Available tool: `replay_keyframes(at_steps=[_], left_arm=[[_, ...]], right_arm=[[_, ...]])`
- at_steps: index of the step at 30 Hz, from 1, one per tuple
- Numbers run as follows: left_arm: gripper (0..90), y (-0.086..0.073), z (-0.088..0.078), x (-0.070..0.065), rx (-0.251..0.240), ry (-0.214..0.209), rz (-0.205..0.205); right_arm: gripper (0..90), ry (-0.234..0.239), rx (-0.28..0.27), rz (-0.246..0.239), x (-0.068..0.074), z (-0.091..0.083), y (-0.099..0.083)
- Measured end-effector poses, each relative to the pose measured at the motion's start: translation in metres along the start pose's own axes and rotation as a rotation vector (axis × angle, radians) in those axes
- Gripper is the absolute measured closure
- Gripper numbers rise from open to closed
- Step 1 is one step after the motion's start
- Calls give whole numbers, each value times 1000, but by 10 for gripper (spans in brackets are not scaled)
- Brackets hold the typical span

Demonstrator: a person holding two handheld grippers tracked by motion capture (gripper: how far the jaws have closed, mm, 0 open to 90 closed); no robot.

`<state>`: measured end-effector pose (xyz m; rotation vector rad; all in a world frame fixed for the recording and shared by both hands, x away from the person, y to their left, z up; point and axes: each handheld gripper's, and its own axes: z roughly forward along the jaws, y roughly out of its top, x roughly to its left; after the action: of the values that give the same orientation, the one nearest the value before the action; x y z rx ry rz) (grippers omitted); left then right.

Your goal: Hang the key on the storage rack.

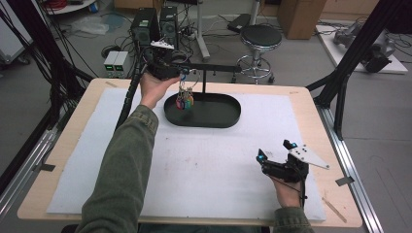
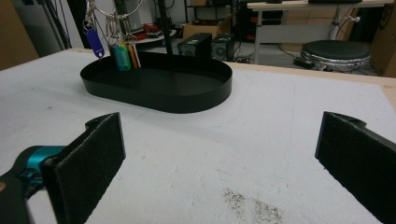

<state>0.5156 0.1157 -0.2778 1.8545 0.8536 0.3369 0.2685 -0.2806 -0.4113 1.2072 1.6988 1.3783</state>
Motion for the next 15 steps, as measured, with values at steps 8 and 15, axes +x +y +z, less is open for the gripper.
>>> replay_keyframes(at_steps=[8, 15], left_arm=[[863, -3, 5, 7, -8, 13, -27], [861, -5, 10, 3, -4, 27, 14]], right_arm=[[4, 2, 2, 2, 0, 0, 0], [4, 5, 3, 0, 0, 1, 0]])
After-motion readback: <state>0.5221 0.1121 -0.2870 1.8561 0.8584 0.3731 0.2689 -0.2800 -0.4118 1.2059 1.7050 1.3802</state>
